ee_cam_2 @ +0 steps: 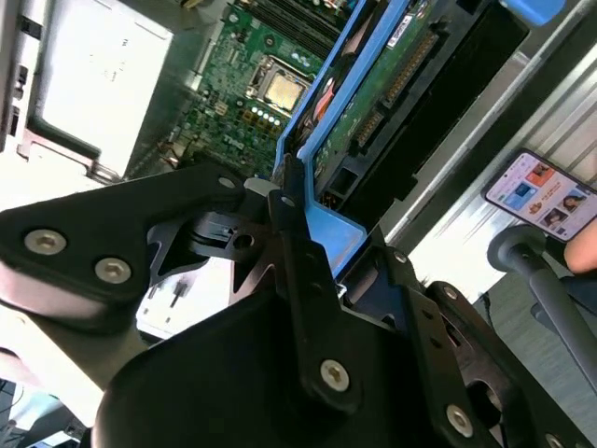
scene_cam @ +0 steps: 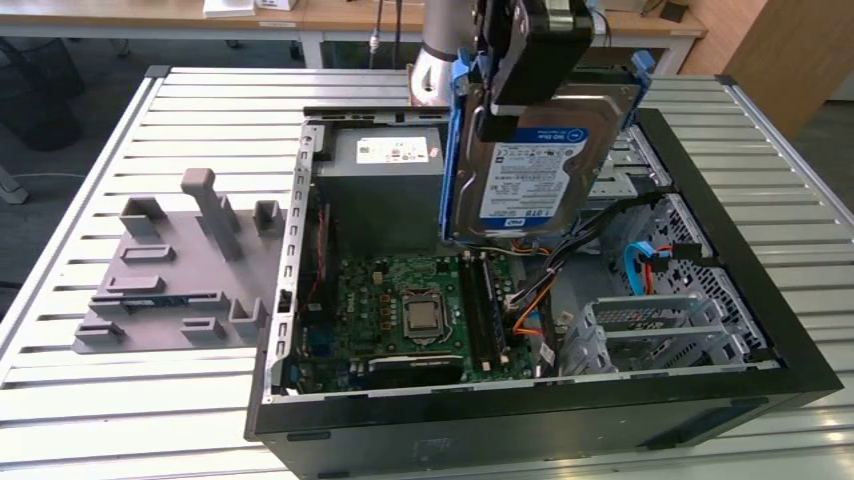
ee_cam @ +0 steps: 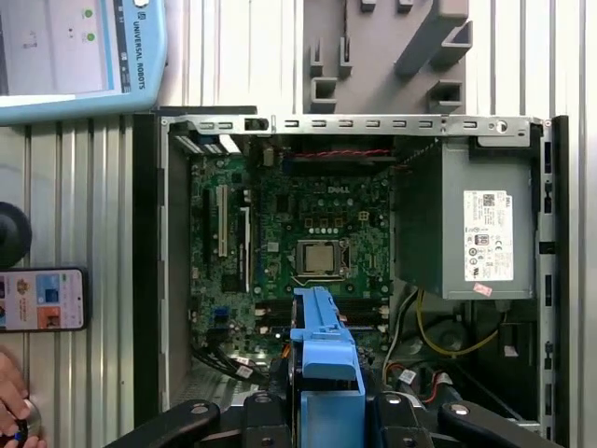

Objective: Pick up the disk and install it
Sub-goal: 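Insert the disk into the insertion slot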

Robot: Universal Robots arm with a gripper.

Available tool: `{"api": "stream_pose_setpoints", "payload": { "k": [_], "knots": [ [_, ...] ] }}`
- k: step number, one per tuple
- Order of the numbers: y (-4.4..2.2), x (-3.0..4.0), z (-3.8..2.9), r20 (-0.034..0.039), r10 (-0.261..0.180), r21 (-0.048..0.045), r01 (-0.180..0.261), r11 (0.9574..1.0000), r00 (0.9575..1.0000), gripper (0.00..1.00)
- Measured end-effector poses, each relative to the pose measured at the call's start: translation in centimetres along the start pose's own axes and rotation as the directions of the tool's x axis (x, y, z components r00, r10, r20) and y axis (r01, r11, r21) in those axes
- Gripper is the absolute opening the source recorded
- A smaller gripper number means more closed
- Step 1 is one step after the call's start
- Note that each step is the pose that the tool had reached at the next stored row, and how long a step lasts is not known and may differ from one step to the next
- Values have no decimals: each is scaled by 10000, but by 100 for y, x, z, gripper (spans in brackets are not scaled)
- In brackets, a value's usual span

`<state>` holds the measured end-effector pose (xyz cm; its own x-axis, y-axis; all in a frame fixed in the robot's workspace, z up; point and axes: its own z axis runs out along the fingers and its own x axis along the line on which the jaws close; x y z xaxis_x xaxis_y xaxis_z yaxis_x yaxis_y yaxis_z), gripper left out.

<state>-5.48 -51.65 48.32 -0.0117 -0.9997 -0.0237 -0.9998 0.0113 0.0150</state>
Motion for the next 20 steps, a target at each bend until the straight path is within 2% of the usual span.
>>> {"api": "stream_pose_setpoints", "payload": {
  "k": [1, 3, 11, 17, 20],
  "knots": [
    [-90, 57, 17, -3, 0, 0, 0, 10000, 10000, 36],
    [-123, 59, 24, -5, -1, 1, 1, 10000, 10000, 36],
    [-125, 78, 28, -2, 0, 9, 0, 10000, 10000, 36],
    [-130, 267, 37, -4, 0, 9, 0, 10000, 10000, 36],
    [-155, 327, 43, -4, 1, 9, -1, 10000, 10000, 36]
  ]
}}
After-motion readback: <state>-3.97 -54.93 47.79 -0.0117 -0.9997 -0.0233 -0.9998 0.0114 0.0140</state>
